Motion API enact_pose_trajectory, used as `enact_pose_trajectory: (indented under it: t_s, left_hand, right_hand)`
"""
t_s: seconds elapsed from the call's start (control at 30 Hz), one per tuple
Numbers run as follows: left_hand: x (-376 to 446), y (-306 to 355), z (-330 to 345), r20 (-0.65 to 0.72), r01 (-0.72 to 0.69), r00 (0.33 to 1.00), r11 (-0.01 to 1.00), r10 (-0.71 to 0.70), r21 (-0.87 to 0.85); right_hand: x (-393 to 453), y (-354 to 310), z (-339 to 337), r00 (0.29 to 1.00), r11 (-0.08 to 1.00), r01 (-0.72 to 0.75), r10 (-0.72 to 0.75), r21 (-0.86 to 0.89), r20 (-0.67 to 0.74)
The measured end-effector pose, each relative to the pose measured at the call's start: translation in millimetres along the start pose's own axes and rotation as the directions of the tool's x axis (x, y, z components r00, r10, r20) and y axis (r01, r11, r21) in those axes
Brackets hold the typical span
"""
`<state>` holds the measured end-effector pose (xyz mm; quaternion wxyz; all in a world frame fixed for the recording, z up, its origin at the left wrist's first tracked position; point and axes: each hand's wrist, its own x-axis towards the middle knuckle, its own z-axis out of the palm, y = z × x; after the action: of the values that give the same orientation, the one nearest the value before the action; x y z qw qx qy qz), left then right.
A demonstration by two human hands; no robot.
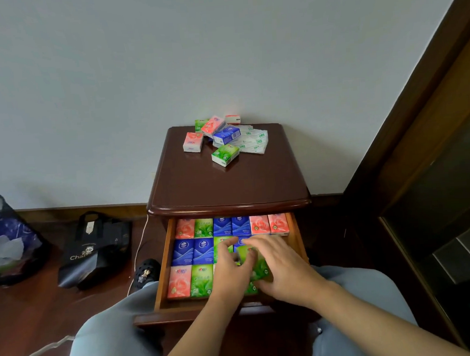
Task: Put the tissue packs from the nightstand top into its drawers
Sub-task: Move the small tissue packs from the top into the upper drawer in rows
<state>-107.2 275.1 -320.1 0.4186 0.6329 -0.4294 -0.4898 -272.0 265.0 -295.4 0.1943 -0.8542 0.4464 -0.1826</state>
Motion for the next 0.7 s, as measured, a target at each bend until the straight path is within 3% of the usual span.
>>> enact_pose_trajectory:
  t_s: [0.1, 0.2, 0.33, 0.47, 0.57, 0.7]
  left_hand:
    - [0.0, 5.9, 8.7, 0.075, 0.037, 0.997, 0.999, -0.037, 0.006]
    - [-0.3, 8.5, 14.8, 0.132, 0.052, 0.989, 0.997, -0.060, 0.060]
    - [0.7, 5.3, 18.7, 0.155, -0.055, 0.988, 0.941, 0.002, 0.335]
    - [5.2, 3.7, 21.3, 0.322, -0.299, 0.940, 0.719, 0.110, 0.628]
    - [11.9, 9.0, 24.7, 0.441, -0.405, 0.897, 0.487, 0.044, 0.774]
    - [22.3, 14.5, 28.0, 0.498, -0.458, 0.866, 0.335, -0.041, 0.823]
  right_hand:
    - [-2.0, 8.6, -8.6, 0.997, 0.998, -0.065, 0.064, -0.022, -0.038]
    - [-4.3, 23.6, -15.6, 0.991, 0.979, -0.099, 0.081, -0.180, -0.106]
    - [-4.9, 46.4, -20.1, 0.963, 0.875, -0.268, 0.237, -0.402, -0.126]
    - [0.9, 60.9, -13.9, 0.952, 0.823, -0.290, 0.299, -0.489, -0.062]
    - [5.2, 65.2, -7.5, 0.943, 0.802, -0.300, 0.331, -0.516, -0.034]
    - [5.2, 69.0, 0.3, 0.931, 0.787, -0.326, 0.364, -0.524, -0.032]
